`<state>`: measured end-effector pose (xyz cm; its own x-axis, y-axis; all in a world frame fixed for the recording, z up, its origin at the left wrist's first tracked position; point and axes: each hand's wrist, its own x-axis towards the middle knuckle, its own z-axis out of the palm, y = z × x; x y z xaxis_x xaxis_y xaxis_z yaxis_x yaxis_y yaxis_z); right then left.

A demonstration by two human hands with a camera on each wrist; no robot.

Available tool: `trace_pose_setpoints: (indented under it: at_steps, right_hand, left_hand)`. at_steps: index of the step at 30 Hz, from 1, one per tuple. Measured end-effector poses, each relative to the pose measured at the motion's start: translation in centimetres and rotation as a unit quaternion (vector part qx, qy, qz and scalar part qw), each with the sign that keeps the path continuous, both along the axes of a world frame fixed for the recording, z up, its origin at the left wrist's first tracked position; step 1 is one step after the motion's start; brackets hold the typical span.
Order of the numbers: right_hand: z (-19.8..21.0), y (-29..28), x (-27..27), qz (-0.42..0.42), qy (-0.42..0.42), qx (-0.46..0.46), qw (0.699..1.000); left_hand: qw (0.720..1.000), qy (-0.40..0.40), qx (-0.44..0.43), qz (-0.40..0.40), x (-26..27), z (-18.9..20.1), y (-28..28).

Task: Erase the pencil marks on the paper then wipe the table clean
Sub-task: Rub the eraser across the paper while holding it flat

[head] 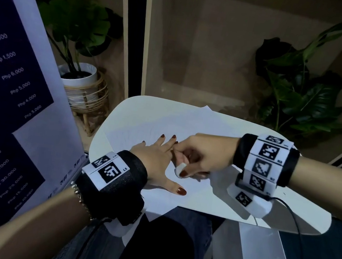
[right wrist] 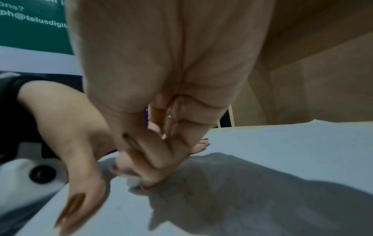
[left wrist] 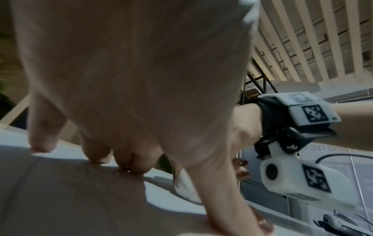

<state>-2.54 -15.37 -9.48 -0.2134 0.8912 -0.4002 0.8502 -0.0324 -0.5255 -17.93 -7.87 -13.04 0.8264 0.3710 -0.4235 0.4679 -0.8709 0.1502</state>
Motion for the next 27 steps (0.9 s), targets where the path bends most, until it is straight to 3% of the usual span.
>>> trace_pose_setpoints:
  at_steps: [5,8,12,14,16,21,24,27]
  right_hand:
    - [-0.4,2.0,1.5,-0.053,-0.132,0.128,0.981]
    - [-0.4,1.7,1.3,-0.047,-0.120,0.114,0.985]
    - [0.1,-0.8,-0.1,0.020,-0.001,-0.019,1.000]
    - [0.0,-1.5,-0.3,0.038,0.018,-0.039,0.998]
    - [-0.1,-1.2,0.0,0.032,-0.006,-0.021,0.999]
    - [-0.3,0.7,1.1,-0.020,-0.140,0.146,0.979]
    - [-0.6,0.2,0.7,-0.005,-0.112,0.151,0.982]
    - [-0.8,-1.7,-0.5,0.032,-0.055,0.093,0.994]
  left_hand:
    - [1.000,0.013,0.025,-0.001,-0.1,0.1,-0.3]
    - [1.000,0.007,0.025,0.003,-0.1,0.0,-0.1]
    - [1.000,0.005,0.019,0.009,-0.2,0.0,-0.1]
    - [1.000,0.007,0.025,0.005,-0.3,0.0,-0.4]
    - [1.000,0.006,0.026,0.004,-0.3,-0.1,-0.4]
    - [1.000,0.009,0.021,-0.001,-0.2,-0.1,-0.1]
    - [1.000,0.008,0.013,-0.005,-0.3,-0.1,0.1]
    - [1.000,0.014,0.014,-0.005,-0.3,0.1,0.1]
